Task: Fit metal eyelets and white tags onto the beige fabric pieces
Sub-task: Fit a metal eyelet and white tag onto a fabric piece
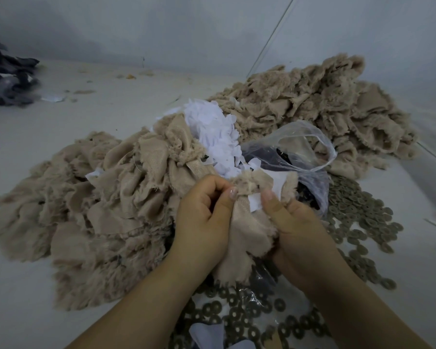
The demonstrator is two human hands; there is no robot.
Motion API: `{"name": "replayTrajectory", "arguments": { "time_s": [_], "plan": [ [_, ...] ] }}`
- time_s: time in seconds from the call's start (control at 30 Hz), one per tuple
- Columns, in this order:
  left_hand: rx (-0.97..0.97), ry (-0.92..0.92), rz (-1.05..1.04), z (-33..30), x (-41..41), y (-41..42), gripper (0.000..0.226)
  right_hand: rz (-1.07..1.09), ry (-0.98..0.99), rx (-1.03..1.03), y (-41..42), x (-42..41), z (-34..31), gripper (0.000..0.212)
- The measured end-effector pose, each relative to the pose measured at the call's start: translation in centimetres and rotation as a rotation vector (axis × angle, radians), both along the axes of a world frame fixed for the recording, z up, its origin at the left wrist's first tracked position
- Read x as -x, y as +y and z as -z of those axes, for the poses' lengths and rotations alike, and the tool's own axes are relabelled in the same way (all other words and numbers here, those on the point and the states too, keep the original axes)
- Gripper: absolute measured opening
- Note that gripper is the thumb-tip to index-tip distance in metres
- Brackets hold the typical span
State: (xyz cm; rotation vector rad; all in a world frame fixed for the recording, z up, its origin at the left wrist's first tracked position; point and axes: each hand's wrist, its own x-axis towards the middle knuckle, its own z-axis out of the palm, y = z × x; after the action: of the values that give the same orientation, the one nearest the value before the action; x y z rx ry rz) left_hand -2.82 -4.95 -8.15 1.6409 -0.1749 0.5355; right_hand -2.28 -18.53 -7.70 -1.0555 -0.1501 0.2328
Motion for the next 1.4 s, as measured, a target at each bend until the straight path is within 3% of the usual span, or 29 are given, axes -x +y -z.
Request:
{"name": "replayTrajectory", "arguments": {
  "time_s": [0.17, 0.37, 0.5, 0.8, 1.13, 1.23, 1.4],
  "plan": [
    [0.063, 0.035, 0.057, -0.1, 0.1, 0.2, 0.021, -0.024, 0.114, -0.023, 0.2, 0.2, -0.2, 0.043],
    [0.014, 0.004, 0.193, 0.0, 0.3, 0.1, 0.002, -0.064, 0.171, -0.041, -0.3, 0.4, -0.9, 0.042],
    [0.097, 0.073, 0.156, 0.0, 0.2, 0.2, 0.017, -0.101, 0.219, -0.114, -0.3, 0.3, -1.1, 0.04],
    [0.326, 0.186, 0.238, 0.2, 0.0, 0.4, 0.025, -0.121, 0.352, -0.15, -0.1, 0.0, -1.0, 0.056],
    [0.226, 0.184, 0.218, 0.1, 0.0, 0.3, 0.026, -0.177, 0.487, -0.26, 0.2, 0.2, -1.0, 0.05],
    [0.199, 0.182, 0.205, 0.1, 0.0, 0.2, 0.027, -0.18, 0.509, -0.198, 0.2, 0.2, -1.1, 0.038],
    [0.218, 0.166, 0.215, 0.1, 0.0, 0.4, 0.032, -0.148, 0.481, -0.123, -0.3, -0.2, -1.0, 0.047]
  ]
}}
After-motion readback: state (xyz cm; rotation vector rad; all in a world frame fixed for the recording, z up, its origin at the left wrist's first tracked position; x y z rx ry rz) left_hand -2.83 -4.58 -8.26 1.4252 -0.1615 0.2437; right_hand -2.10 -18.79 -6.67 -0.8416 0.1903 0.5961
